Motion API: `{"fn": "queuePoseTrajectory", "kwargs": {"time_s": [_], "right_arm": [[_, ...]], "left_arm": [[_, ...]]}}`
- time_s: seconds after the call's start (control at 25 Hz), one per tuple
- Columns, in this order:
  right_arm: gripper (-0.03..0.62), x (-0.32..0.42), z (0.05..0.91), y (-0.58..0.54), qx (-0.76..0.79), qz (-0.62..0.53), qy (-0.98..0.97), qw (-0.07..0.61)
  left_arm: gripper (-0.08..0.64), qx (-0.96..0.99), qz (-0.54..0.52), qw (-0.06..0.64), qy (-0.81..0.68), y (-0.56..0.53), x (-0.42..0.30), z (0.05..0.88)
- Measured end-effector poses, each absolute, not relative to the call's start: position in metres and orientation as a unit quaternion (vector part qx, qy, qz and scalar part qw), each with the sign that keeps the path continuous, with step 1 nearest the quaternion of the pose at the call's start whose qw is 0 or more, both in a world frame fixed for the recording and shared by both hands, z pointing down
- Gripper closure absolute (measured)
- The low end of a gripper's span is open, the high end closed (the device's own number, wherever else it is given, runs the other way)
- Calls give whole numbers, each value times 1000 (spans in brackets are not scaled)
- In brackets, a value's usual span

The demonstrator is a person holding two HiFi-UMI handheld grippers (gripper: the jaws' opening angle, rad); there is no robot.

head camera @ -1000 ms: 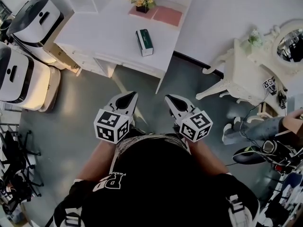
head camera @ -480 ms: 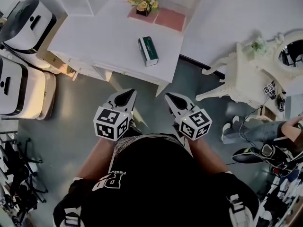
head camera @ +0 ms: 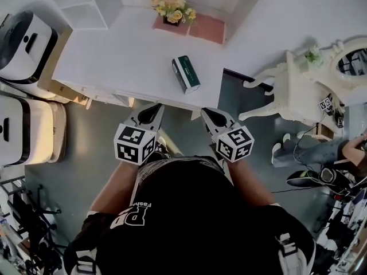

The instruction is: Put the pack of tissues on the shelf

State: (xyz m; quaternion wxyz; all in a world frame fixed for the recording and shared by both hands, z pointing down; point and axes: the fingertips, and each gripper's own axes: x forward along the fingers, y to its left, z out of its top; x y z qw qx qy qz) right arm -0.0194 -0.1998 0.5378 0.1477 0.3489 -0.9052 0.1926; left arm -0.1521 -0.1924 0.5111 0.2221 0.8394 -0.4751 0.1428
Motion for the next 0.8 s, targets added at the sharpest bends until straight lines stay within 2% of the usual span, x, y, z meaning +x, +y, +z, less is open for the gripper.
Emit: {"fn": "queuePoseTrajectory", "kwargs": {"time_s": [0.52, 0.68, 0.8], "right_arm": [[576, -51, 576, -260, 416, 190, -868, 193], [535, -47, 590, -265, 423, 194, -858, 216], [464, -41, 604, -276, 428, 199, -850, 234]], "left_arm": [[546, 863, 167, 225, -421, -253, -191, 532], [546, 861, 174, 237, -416, -258, -192, 546], [546, 856, 185, 243, -418, -264, -191, 557]]}}
